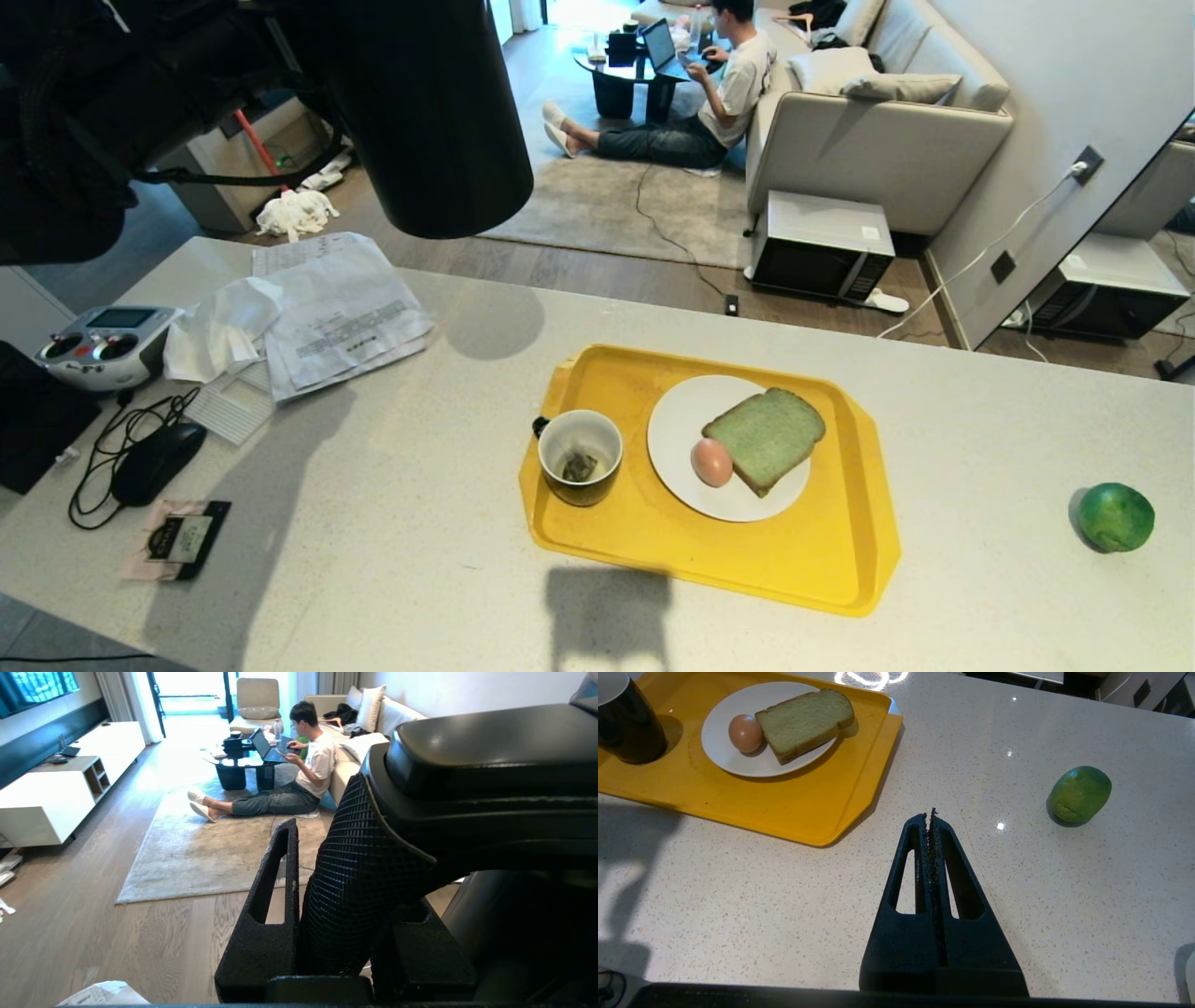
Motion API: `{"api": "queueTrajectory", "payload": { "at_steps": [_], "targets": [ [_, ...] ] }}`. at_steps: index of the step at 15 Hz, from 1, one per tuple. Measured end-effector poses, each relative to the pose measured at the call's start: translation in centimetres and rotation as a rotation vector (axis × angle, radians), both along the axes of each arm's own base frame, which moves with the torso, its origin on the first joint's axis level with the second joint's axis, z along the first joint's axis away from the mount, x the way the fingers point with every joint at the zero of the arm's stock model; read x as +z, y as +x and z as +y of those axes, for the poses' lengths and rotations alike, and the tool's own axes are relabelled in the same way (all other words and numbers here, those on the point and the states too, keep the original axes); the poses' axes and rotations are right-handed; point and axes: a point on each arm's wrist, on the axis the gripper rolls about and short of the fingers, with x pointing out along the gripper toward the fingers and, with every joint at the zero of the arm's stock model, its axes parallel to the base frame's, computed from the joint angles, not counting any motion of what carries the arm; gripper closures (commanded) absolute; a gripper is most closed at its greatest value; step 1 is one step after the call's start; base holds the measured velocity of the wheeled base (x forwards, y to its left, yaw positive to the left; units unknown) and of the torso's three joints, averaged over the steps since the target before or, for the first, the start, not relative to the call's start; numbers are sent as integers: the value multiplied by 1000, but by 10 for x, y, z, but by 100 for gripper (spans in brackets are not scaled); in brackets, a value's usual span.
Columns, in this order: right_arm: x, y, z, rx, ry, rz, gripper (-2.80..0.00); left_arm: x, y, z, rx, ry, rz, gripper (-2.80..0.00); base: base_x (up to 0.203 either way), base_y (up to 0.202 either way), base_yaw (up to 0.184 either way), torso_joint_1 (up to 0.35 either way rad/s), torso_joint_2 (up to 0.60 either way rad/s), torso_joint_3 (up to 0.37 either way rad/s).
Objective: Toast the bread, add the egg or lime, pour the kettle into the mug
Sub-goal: Pour water into a cup
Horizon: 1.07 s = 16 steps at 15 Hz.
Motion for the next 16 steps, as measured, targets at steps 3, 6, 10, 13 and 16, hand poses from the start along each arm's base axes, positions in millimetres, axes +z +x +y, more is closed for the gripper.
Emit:
{"api": "queueTrajectory", "payload": {
  "at_steps": [3, 6, 10, 13, 16],
  "targets": [
    [0, 0, 0, 0, 1, 0, 0, 0, 0, 0, 4, -3, 1, 0, 0, 0, 0, 0, 0, 0],
    [0, 0, 0, 0, 1, 0, 0, -1, 0, 0, 10, -6, 4, 0, 0, 0, 0, 0, 0, 0],
    [0, 0, 0, 0, 1, 0, 0, -1, 1, 0, 13, -8, 5, 0, 0, 0, 0, 0, 0, 0],
    [0, 0, 0, 0, 2, 0, 0, -1, 1, 1, 16, -13, 6, 0, 0, 0, 0, 0, 0, 0],
    [0, 0, 0, -1, 2, 0, 0, -1, 1, 1, 16, -14, 5, 0, 0, 0, 0, 0, 0, 0]
  ]
}}
